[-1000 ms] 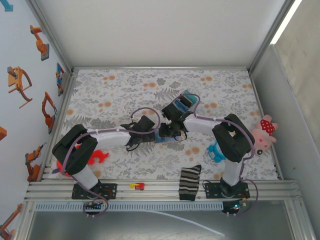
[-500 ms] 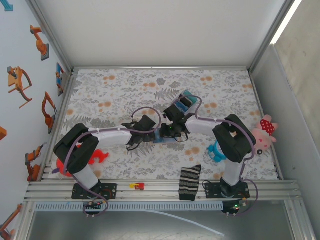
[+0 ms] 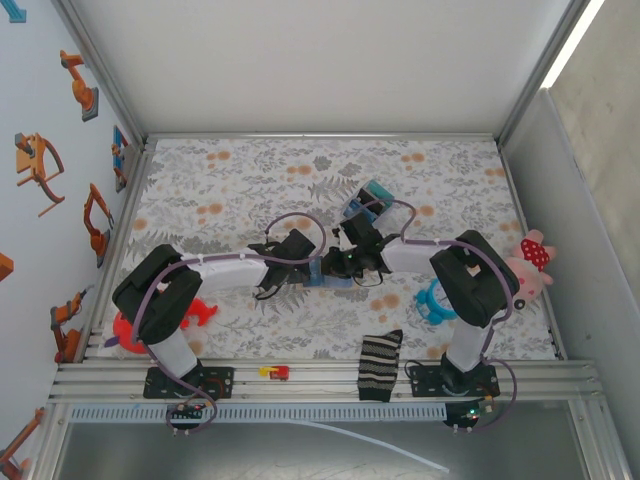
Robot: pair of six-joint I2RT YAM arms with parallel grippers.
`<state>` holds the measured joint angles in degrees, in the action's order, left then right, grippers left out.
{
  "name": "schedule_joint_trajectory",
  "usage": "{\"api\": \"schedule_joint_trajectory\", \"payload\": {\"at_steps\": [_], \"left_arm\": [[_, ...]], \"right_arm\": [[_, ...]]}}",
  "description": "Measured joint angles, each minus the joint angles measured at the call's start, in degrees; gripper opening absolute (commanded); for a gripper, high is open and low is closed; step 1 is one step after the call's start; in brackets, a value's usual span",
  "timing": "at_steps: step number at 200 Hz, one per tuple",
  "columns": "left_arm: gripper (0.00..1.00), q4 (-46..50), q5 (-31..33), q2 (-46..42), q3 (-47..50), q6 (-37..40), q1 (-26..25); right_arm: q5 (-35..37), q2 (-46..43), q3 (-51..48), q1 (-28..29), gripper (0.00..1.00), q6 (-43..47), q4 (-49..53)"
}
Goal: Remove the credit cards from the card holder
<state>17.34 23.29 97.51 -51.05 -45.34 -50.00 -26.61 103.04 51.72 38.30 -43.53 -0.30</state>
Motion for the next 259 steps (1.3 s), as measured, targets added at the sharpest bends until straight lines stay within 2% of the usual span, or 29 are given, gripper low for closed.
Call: {"api": "schedule_joint_trajectory", "payload": {"at_steps": [45, 76, 114, 259], "left_arm": [[0.97, 1.0, 0.9, 0.0, -0.3, 0.0, -0.1], [0.97, 1.5, 1.3, 0.0, -0.3, 0.0, -0.2], [0.97, 1.9, 1.4, 0.2, -0.6, -0.2, -0.2], [0.97, 2.9, 1.3, 0.6, -1.4, -0.9, -0.2]], "right_arm": [[-1.8, 0.0, -0.4, -0.3, 0.12, -1.2, -3.2], [-2.6, 0.0, -0.8, -0.5, 0.04, -2.0, -4.7], [-3.0, 0.0, -1.6, -1.0, 0.00, -2.2, -6.2], [-3.6, -1.9, -3.7, -3.8, 0.00, -2.4, -7.7]]}}
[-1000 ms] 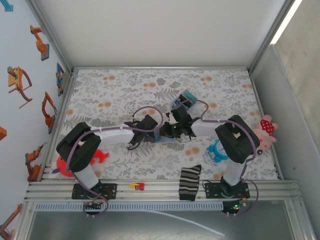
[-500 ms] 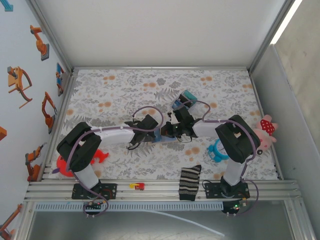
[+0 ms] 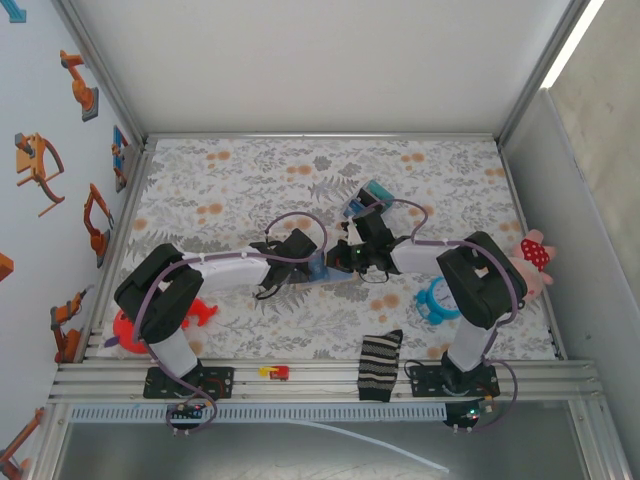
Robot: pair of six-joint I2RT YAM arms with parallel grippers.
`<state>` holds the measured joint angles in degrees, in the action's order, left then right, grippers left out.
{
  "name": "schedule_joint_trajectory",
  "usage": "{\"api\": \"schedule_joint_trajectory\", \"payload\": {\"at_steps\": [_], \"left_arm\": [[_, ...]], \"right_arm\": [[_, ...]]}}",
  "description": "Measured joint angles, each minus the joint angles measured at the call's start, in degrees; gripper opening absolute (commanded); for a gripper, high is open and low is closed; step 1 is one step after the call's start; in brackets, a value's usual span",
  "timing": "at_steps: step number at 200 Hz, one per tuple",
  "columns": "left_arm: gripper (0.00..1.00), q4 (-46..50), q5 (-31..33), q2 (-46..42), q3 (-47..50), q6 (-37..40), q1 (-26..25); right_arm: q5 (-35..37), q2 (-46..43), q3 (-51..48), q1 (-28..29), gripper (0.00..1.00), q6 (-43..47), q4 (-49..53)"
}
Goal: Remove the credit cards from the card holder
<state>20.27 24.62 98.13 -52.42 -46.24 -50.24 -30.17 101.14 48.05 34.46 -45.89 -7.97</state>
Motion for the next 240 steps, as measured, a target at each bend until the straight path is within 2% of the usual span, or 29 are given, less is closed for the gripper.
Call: {"api": "schedule_joint_trajectory", "payload": {"at_steps": [137, 240], "left_arm": [[0.97, 0.2, -2.2, -1.7, -3.3, 3.6, -0.1], [0.97, -1.2, -4.2, 2.2, -3.5, 4.2, -0.1]], "right_arm": [[0.0, 0.0, 0.0, 0.0, 0.00, 0.3, 1.0], [0.2, -0.9, 0.0, 0.0, 0.00, 0.4, 1.3]]}}
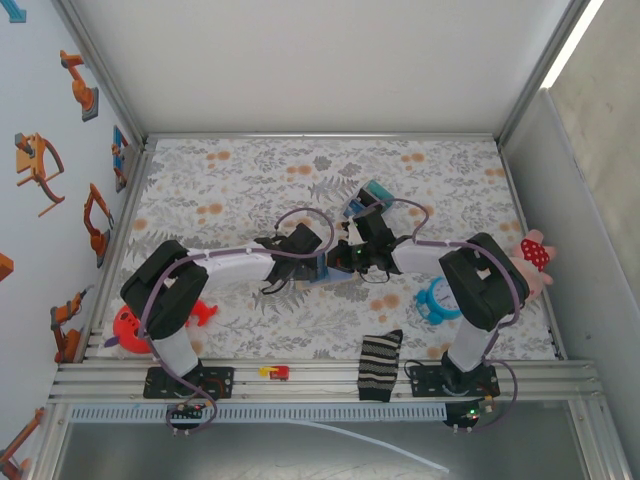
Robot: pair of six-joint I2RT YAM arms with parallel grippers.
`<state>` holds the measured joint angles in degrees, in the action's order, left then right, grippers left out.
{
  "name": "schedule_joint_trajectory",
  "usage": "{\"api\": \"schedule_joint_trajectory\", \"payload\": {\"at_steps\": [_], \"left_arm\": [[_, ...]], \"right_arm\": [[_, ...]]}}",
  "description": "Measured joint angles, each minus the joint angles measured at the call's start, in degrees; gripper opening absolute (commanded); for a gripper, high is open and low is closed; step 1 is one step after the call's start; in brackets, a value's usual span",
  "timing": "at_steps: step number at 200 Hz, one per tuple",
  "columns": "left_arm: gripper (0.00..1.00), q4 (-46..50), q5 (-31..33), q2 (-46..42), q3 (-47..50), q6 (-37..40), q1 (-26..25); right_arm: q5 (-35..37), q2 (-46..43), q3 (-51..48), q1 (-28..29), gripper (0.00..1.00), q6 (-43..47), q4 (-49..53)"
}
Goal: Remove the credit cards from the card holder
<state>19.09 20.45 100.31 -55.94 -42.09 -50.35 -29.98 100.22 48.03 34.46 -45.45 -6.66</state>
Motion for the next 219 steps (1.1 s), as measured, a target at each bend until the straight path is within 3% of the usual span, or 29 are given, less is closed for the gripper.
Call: {"api": "schedule_joint_trajectory", "payload": {"at_steps": [76, 137, 162, 186, 219], "left_arm": [[0.97, -0.2, 0.0, 0.2, 0.0, 0.0, 0.0], [0.97, -0.2, 0.0, 0.4, 0.0, -0.3, 0.0], [0.97, -0.2, 0.0, 0.4, 0.0, -0.3, 0.0], [0.97, -0.2, 0.0, 0.5, 0.0, -0.4, 0.0], [0.97, -0.2, 0.0, 0.5, 0.0, -0.7, 0.0]], "right_arm": [[1.0, -3.0, -1.1, -0.3, 0.00, 0.0, 0.3], [-1.5, -2.3, -3.2, -0.5, 0.20, -3.0, -5.1], [-2.2, -1.0, -3.2, -0.5, 0.21, -3.7, -6.9], [-2.6, 0.1, -3.2, -0.5, 0.20, -4.1, -7.8], [-3.2, 1.2, -3.2, -0.5, 0.04, -4.4, -7.8]]}}
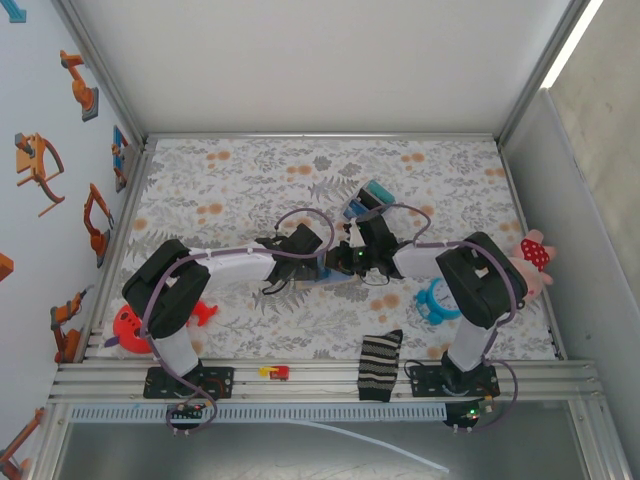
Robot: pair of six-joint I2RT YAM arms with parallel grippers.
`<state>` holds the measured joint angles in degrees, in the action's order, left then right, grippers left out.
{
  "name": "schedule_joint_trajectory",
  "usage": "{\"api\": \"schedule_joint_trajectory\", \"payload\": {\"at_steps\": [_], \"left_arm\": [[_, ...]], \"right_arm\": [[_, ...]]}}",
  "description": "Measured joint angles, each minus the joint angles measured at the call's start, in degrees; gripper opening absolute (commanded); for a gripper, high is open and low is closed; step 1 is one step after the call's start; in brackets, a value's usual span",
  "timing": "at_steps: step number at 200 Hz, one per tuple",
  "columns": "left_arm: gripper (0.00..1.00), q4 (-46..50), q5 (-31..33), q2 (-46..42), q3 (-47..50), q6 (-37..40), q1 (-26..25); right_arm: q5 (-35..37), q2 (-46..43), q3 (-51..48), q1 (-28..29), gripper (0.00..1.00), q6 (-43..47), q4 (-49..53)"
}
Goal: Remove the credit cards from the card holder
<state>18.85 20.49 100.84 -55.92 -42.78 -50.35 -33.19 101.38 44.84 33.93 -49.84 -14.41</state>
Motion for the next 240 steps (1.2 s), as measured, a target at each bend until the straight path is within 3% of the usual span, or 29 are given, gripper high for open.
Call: {"api": "schedule_joint_trajectory", "payload": {"at_steps": [18, 136, 195, 240], "left_arm": [[0.97, 0.0, 0.0, 0.0, 0.0, -0.1, 0.0], [0.97, 1.8, 2.3, -1.1, 0.3, 1.5, 2.6], [0.97, 4.0, 2.8, -4.9, 0.3, 3.7, 2.8], [0.97, 5.8, 4.9, -10.0, 0.3, 4.0, 2.8]], "right_arm": [[0.2, 0.0, 0.3, 0.0, 0.00, 0.4, 0.6], [11.3, -8.9, 6.9, 0.0, 0.00, 11.5, 22.2], [20.2, -10.3, 18.7, -0.5, 0.00, 23.9, 36.2], [24.3, -10.2, 27.3, -4.2, 0.00, 36.0, 43.5]]}}
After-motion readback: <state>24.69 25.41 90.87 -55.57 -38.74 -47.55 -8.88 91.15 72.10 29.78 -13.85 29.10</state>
